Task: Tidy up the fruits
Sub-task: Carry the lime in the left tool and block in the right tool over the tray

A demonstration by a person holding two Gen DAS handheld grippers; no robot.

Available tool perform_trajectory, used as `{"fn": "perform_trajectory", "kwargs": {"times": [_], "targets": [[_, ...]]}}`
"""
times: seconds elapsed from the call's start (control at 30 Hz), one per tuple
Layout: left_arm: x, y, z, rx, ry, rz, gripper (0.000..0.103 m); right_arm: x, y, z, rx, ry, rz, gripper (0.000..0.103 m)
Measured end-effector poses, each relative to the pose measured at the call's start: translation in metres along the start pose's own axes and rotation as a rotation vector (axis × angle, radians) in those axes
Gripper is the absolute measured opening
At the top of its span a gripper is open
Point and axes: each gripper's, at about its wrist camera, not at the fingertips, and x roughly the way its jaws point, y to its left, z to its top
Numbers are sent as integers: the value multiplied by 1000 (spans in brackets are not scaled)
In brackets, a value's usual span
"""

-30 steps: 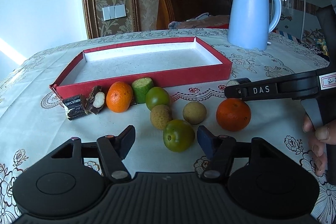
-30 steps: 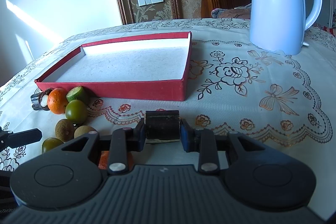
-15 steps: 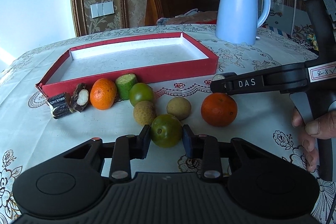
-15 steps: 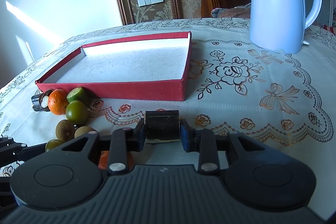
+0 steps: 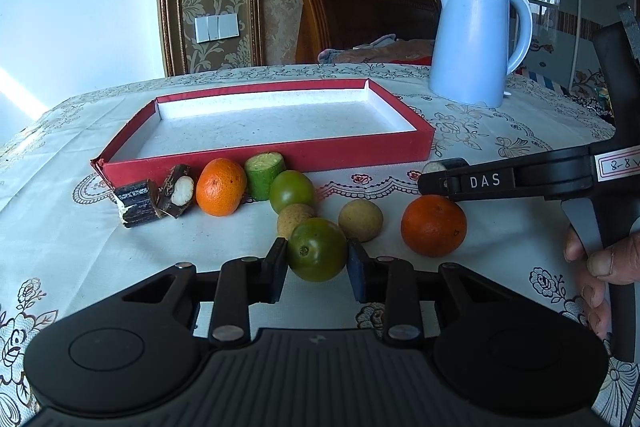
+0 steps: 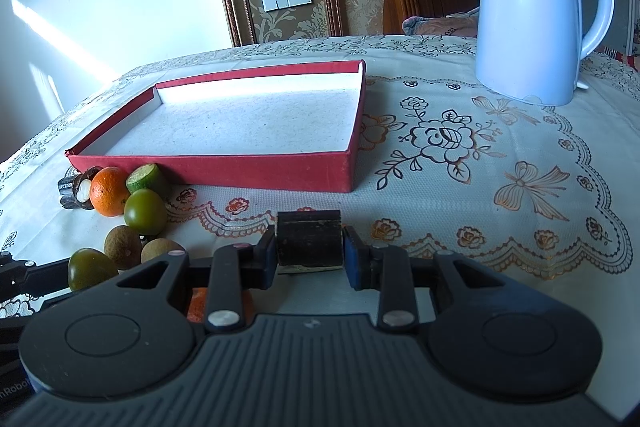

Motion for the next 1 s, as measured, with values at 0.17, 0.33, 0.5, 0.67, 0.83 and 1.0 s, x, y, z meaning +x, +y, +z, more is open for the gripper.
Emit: {"fn": "perform_trajectory", "kwargs": {"times": [0.17,0.33,0.5,0.67,0.83,1.0], "targets": [[0,1,1,-15,0,26,31,0,2,0,-10,1,-7,31],[-1,7,2,-52,-5,52,31,-1,6,0,-30,-2,-24,31],[0,10,3,-77,0,118,31,0,9,0,-50,1,-37,31],[-4,11,2,-87,-17,177,31,0,15,0,-85,5,-62,31],[-6,13,3,-97,-22,202,31,-1,17,0,-96,3,-74,31],[-8,17,4,-109,-31,216,31,-3,18,0,-92,-12,-84,30]]}}
